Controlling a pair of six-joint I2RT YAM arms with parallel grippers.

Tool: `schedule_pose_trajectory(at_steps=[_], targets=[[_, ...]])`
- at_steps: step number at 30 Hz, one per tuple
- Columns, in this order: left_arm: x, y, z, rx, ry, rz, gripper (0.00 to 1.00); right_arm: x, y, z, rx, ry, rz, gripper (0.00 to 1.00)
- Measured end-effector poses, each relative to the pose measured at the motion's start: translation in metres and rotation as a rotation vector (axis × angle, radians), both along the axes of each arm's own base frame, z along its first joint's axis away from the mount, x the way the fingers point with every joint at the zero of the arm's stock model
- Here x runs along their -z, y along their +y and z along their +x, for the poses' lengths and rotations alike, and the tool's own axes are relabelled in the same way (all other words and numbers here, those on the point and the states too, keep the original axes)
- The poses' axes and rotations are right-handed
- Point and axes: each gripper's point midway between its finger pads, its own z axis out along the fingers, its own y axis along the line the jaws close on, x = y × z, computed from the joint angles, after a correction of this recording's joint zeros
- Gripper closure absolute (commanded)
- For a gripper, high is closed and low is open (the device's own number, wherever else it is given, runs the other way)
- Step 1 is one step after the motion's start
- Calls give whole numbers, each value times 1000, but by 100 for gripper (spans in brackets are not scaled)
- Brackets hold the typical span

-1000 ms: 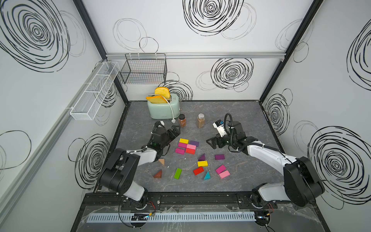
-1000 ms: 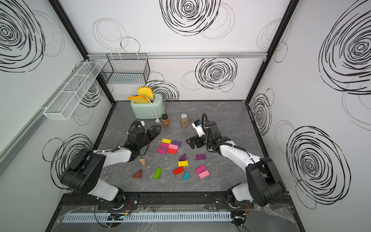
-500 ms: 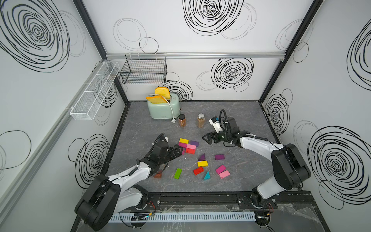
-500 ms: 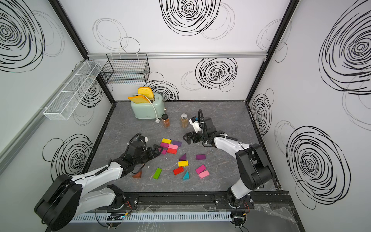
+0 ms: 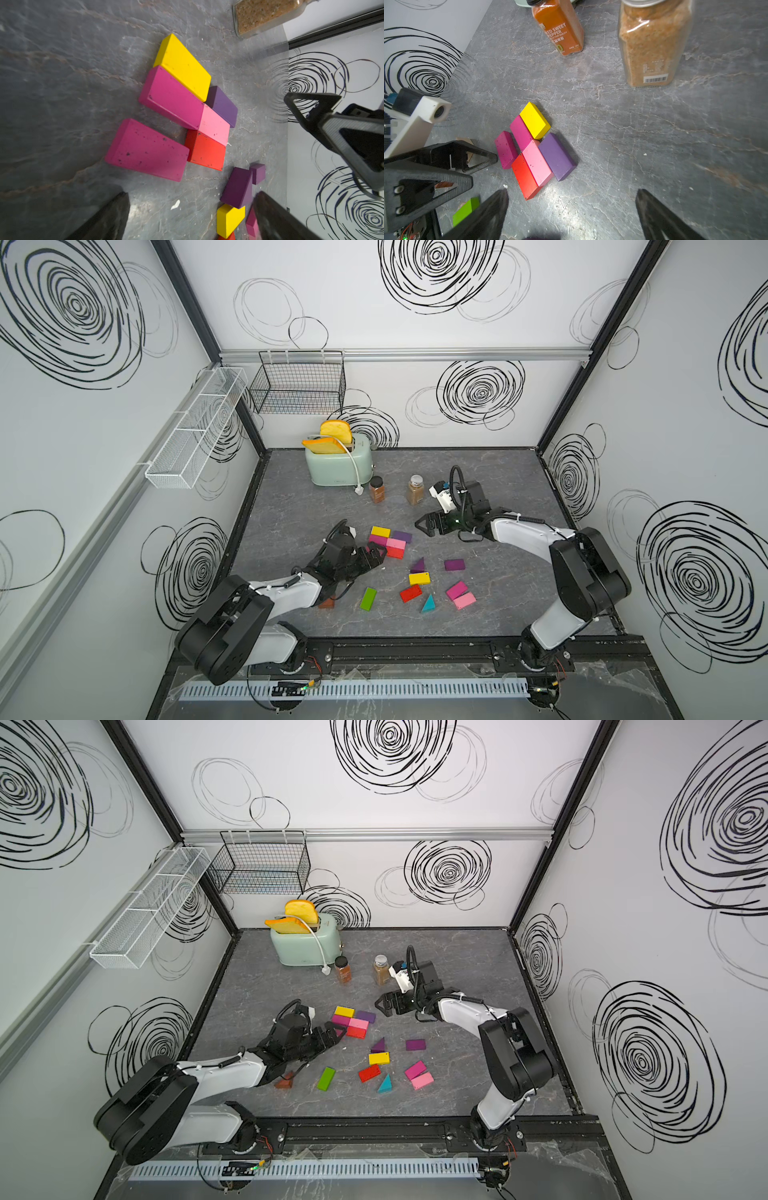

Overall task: Assemble a piece of candy with building blocks
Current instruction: Move the building blocks to the center of the board.

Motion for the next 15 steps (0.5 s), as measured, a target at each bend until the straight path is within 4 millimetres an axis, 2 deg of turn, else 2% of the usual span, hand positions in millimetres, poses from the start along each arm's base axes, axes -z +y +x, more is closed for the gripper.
schedule_pose_trajectory(at_steps=[15], targets=[[-1, -14, 15, -9, -16, -54, 2, 1, -6, 4, 12, -1, -3, 1]])
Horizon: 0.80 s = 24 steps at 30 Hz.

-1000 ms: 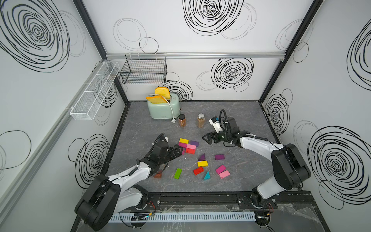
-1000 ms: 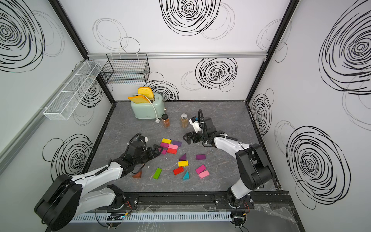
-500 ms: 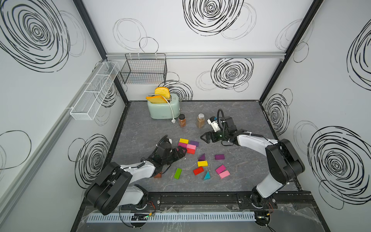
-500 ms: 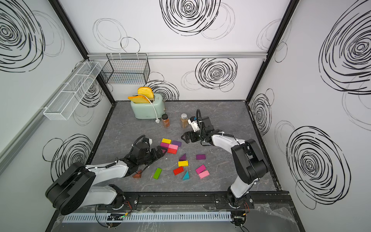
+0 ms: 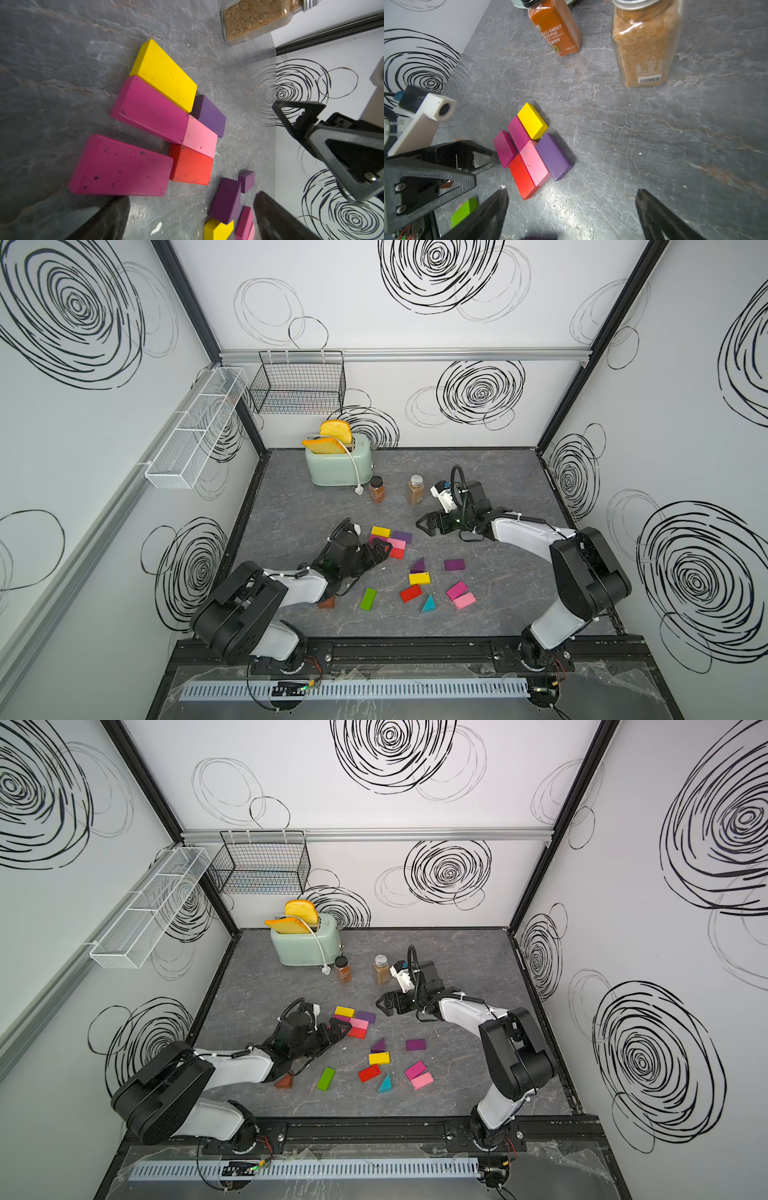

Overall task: Assemble a piece of candy with building blocks
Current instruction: Move the building blocks to the center of the board.

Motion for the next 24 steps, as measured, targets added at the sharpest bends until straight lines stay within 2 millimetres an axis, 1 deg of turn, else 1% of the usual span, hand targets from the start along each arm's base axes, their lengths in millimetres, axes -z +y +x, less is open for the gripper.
schedule_pose_trajectory(at_steps=[6, 12, 14, 16, 19, 21, 24], targets=[[-1, -6, 7, 0, -14, -21, 2, 1, -4, 2, 8, 0, -3, 1], [-2, -4, 3, 8, 0, -22, 2, 2, -9, -3, 12, 2, -9, 1], [-9, 2, -1, 4, -2, -23, 2, 1, -10, -5, 15, -1, -9, 1], [-24, 14, -2, -14, -31, -40, 2, 0, -12, -10, 24, 0, -2, 1], [-45, 39, 8, -81, -93, -71, 2, -2, -16, -18, 39, 4, 15, 1], [-52, 51, 18, -120, -116, -86, 2, -4, -17, -21, 49, 5, 27, 1], [-48, 61, 34, -159, -111, -106, 2, -5, -18, -23, 60, 5, 37, 1]])
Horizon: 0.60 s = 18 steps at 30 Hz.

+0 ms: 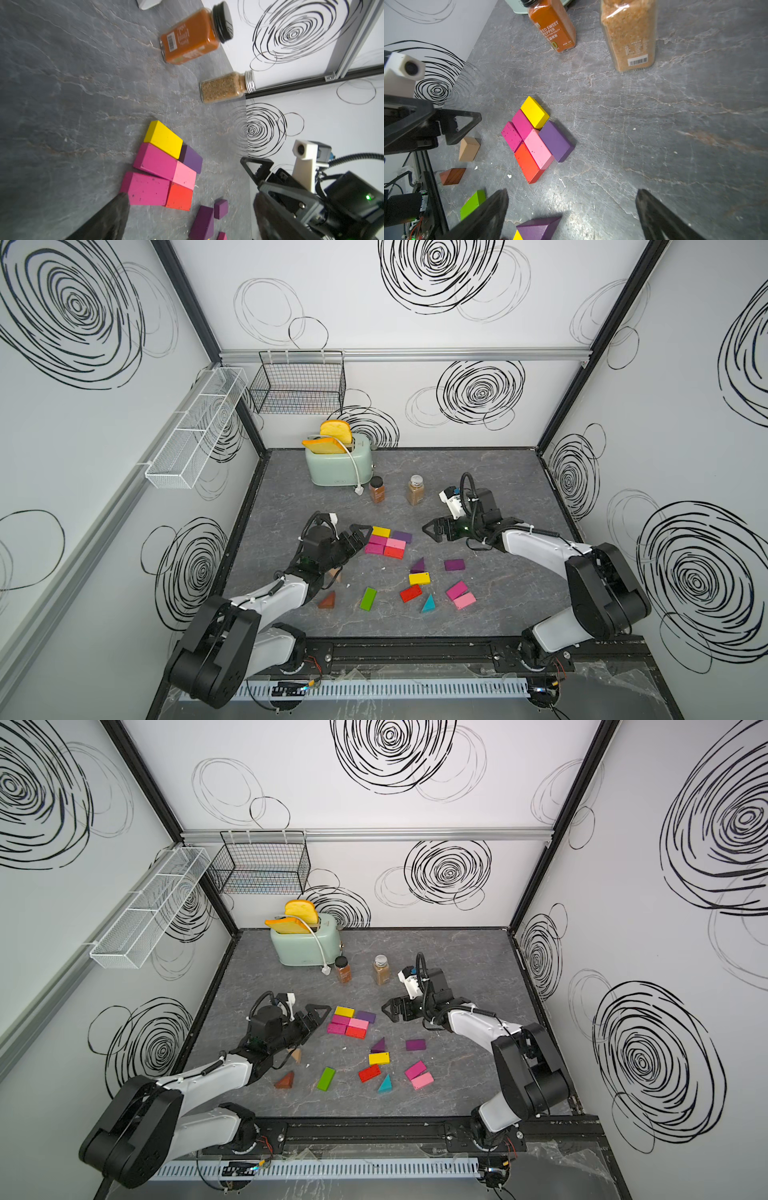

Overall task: Assemble a piece of candy with building blocks
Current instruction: Move the building blocks to the center of the board.

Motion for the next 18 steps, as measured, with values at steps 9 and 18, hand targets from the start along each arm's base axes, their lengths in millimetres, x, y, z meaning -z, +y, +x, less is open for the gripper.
schedule_pose_trajectory(at_steps=[9, 18], targets=[[15, -7, 52, -64, -18, -36, 2, -6, -3, -5, 26, -11, 21, 1], [36, -10, 68, -123, -53, -69, 2, -4, -4, -2, 27, -7, 22, 1]])
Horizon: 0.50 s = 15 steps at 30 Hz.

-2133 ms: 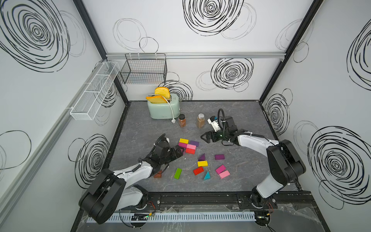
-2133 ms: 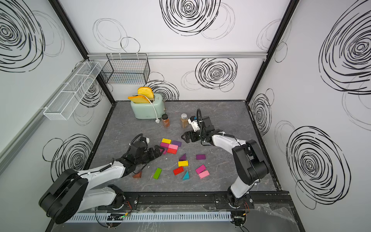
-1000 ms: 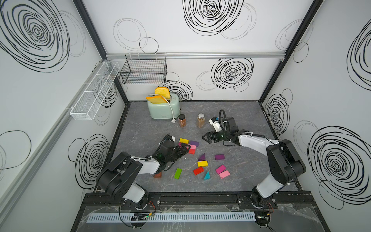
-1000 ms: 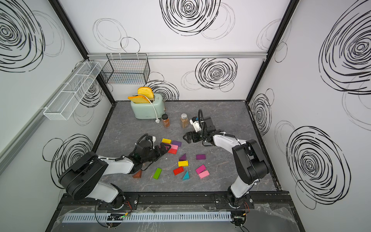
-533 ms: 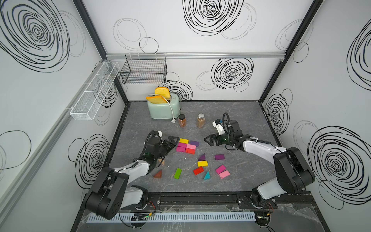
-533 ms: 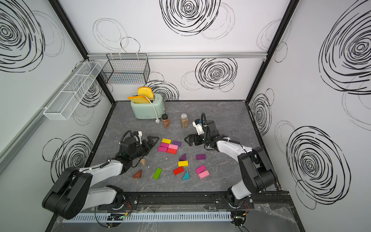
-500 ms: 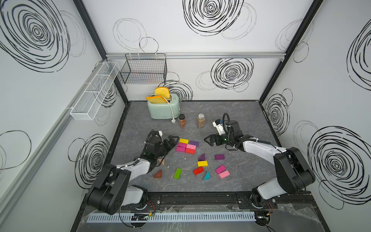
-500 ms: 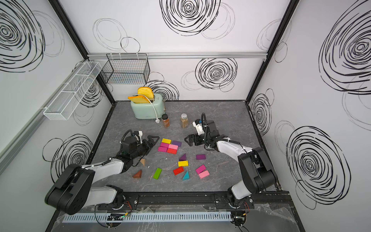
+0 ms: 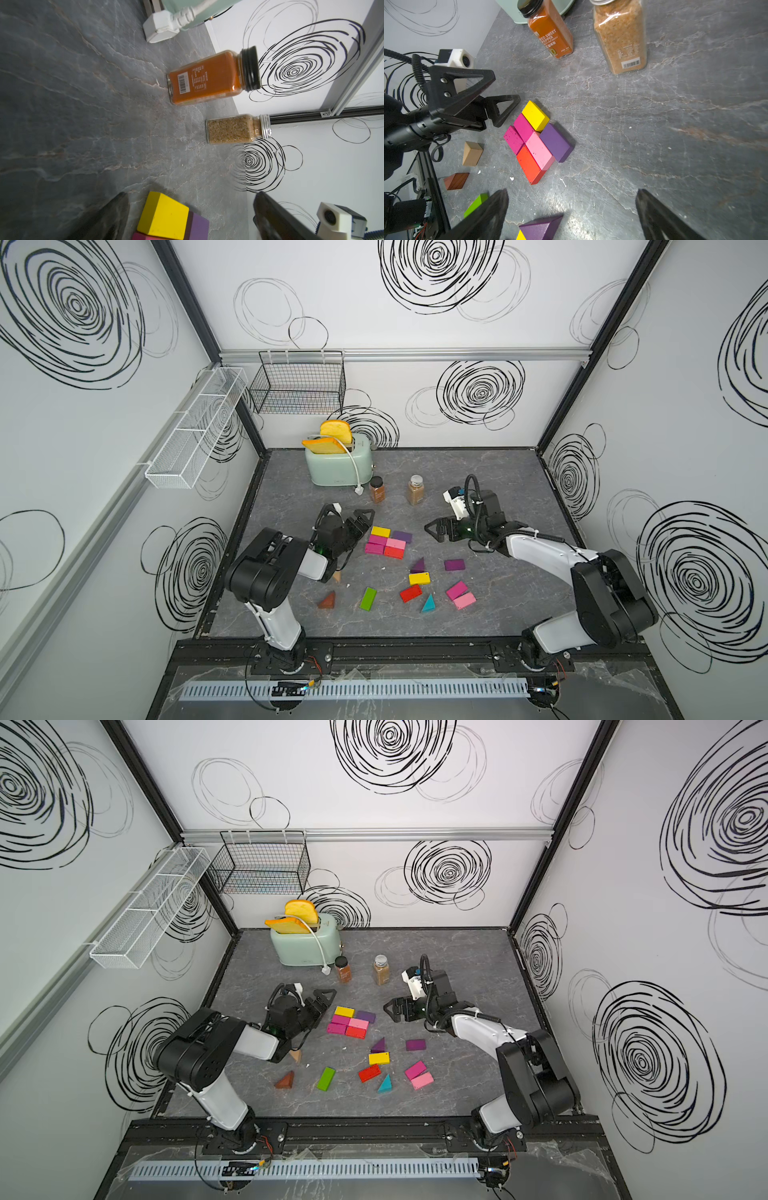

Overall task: Assemble a piece of candy with building blocks
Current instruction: Move the building blocks to the center of the board.

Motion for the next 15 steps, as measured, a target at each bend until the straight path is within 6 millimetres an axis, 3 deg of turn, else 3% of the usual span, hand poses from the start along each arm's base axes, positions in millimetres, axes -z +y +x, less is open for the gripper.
schedule_pose_trajectory(at_steps=[15], targets=[[3, -18, -5, -60, -26, -58, 2, 0, -7, 4, 16, 0, 1, 1]])
